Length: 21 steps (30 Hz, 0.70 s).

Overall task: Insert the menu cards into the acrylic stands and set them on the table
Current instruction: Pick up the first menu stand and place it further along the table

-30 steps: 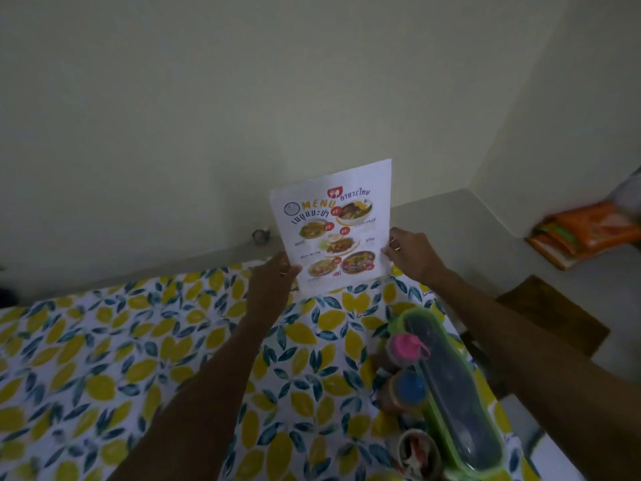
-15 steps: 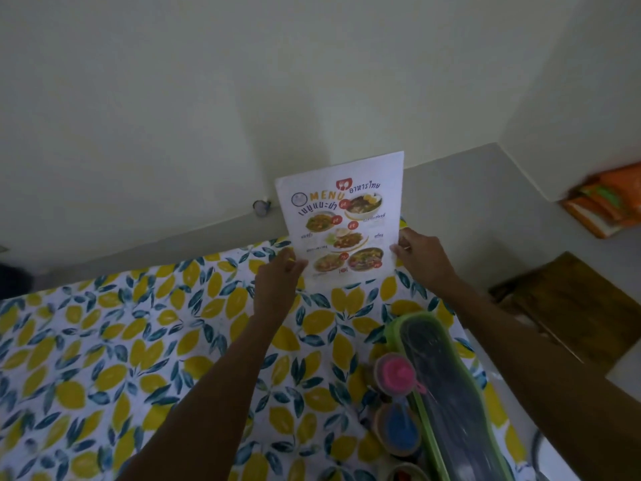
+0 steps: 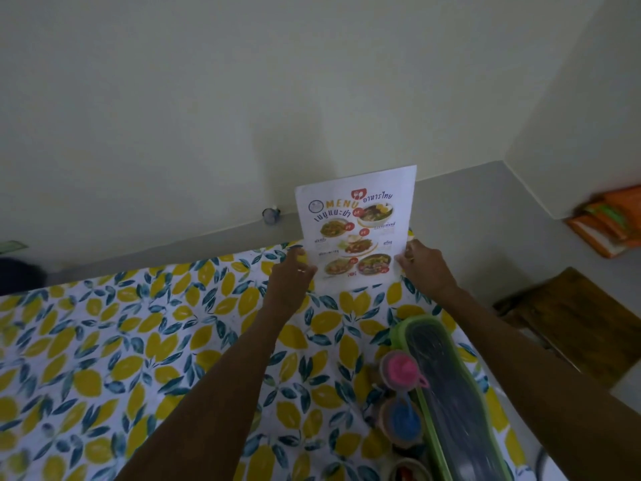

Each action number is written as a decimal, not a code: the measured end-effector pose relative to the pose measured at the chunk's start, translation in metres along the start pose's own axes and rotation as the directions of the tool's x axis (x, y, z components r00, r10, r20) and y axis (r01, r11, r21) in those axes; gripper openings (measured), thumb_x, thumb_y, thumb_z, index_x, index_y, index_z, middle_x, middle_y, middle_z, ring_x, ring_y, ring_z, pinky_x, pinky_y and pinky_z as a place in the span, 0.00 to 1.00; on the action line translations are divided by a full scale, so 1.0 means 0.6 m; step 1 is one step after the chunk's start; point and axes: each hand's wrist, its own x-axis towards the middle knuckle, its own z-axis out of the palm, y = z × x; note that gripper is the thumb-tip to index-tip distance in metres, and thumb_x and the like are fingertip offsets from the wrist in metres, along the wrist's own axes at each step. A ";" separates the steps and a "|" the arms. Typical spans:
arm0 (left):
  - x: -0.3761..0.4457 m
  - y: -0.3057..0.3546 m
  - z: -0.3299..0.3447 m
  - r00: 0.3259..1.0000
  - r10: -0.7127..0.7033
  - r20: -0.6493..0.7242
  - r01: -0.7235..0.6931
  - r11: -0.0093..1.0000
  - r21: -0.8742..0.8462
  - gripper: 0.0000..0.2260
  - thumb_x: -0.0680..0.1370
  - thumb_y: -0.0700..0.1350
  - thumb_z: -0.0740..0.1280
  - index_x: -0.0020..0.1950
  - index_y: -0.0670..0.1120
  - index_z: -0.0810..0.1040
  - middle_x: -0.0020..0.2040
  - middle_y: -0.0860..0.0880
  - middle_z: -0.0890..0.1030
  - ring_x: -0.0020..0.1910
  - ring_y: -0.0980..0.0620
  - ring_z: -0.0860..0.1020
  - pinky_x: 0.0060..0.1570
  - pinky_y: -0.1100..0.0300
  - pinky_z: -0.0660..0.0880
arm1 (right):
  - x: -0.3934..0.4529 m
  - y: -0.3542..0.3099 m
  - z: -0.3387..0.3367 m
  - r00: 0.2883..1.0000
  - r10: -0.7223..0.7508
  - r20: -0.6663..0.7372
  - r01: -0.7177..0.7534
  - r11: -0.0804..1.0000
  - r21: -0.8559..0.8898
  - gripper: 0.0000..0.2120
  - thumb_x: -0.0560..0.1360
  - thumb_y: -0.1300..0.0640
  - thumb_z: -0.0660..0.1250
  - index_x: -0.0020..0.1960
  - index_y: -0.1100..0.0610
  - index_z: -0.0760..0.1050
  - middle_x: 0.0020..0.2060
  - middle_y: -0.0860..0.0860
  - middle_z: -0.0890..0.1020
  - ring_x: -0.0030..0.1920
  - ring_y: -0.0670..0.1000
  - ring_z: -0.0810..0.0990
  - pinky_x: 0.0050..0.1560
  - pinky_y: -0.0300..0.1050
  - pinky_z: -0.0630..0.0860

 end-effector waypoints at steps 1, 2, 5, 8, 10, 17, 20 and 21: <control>-0.007 -0.003 -0.005 1.000 0.008 0.002 -0.008 1.000 0.021 0.19 0.77 0.49 0.70 0.65 0.45 0.72 0.52 0.43 0.85 0.48 0.45 0.83 0.48 0.48 0.81 | -0.007 -0.006 -0.003 1.000 0.027 0.013 -0.027 1.000 -0.006 0.16 0.78 0.50 0.63 0.53 0.65 0.72 0.48 0.64 0.81 0.49 0.66 0.80 0.48 0.57 0.78; -0.015 -0.007 -0.011 1.000 0.018 0.008 -0.018 0.999 0.051 0.19 0.77 0.51 0.69 0.66 0.45 0.72 0.54 0.43 0.84 0.49 0.45 0.83 0.48 0.50 0.80 | -0.015 -0.011 -0.006 0.998 0.051 0.023 -0.050 0.999 -0.013 0.18 0.78 0.49 0.63 0.55 0.65 0.71 0.49 0.65 0.81 0.50 0.66 0.80 0.48 0.56 0.77; -0.049 -0.023 -0.035 0.998 0.051 0.045 -0.059 0.981 0.185 0.23 0.79 0.57 0.65 0.70 0.47 0.70 0.63 0.44 0.80 0.59 0.44 0.79 0.57 0.47 0.77 | -0.046 -0.029 -0.019 0.997 0.071 0.039 -0.068 0.995 -0.076 0.21 0.77 0.46 0.64 0.58 0.63 0.70 0.53 0.63 0.80 0.53 0.64 0.79 0.49 0.54 0.76; -0.089 -0.039 -0.070 0.987 0.157 0.024 -0.150 0.877 0.456 0.27 0.80 0.61 0.60 0.73 0.47 0.68 0.66 0.44 0.77 0.63 0.42 0.76 0.63 0.44 0.71 | -0.087 -0.055 -0.032 0.998 0.017 0.056 -0.005 0.977 -0.213 0.22 0.77 0.44 0.62 0.62 0.59 0.69 0.57 0.61 0.79 0.56 0.63 0.78 0.52 0.56 0.77; -0.120 -0.048 -0.098 0.972 0.234 -0.014 -0.183 0.796 0.577 0.28 0.78 0.64 0.59 0.72 0.46 0.70 0.66 0.43 0.77 0.63 0.40 0.76 0.63 0.44 0.69 | -0.121 -0.083 -0.040 0.999 -0.013 0.052 0.030 0.935 -0.353 0.25 0.77 0.42 0.60 0.67 0.57 0.67 0.60 0.60 0.77 0.59 0.63 0.77 0.54 0.58 0.76; -0.267 -0.117 -0.218 0.945 0.318 -0.081 -0.191 0.732 0.654 0.33 0.76 0.69 0.54 0.69 0.47 0.73 0.66 0.41 0.77 0.64 0.39 0.76 0.63 0.42 0.69 | -0.274 -0.245 -0.012 0.985 -0.167 0.041 0.164 0.838 -0.520 0.28 0.76 0.39 0.58 0.67 0.57 0.66 0.60 0.60 0.76 0.60 0.63 0.74 0.55 0.57 0.76; -0.344 -0.176 -0.286 0.951 0.299 -0.083 -0.173 0.731 0.660 0.32 0.77 0.67 0.58 0.74 0.49 0.68 0.73 0.42 0.71 0.70 0.40 0.70 0.68 0.43 0.64 | -0.355 -0.333 0.038 0.973 -0.212 0.086 0.226 0.827 -0.514 0.29 0.76 0.38 0.57 0.69 0.56 0.65 0.62 0.60 0.75 0.61 0.64 0.74 0.55 0.58 0.76; -0.369 -0.201 -0.310 0.952 0.291 -0.098 -0.155 0.732 0.664 0.32 0.77 0.67 0.58 0.75 0.49 0.67 0.73 0.42 0.70 0.71 0.40 0.70 0.68 0.43 0.64 | -0.381 -0.362 0.059 0.966 -0.231 0.115 0.257 0.812 -0.525 0.29 0.76 0.39 0.57 0.70 0.56 0.64 0.62 0.60 0.75 0.61 0.64 0.74 0.55 0.58 0.76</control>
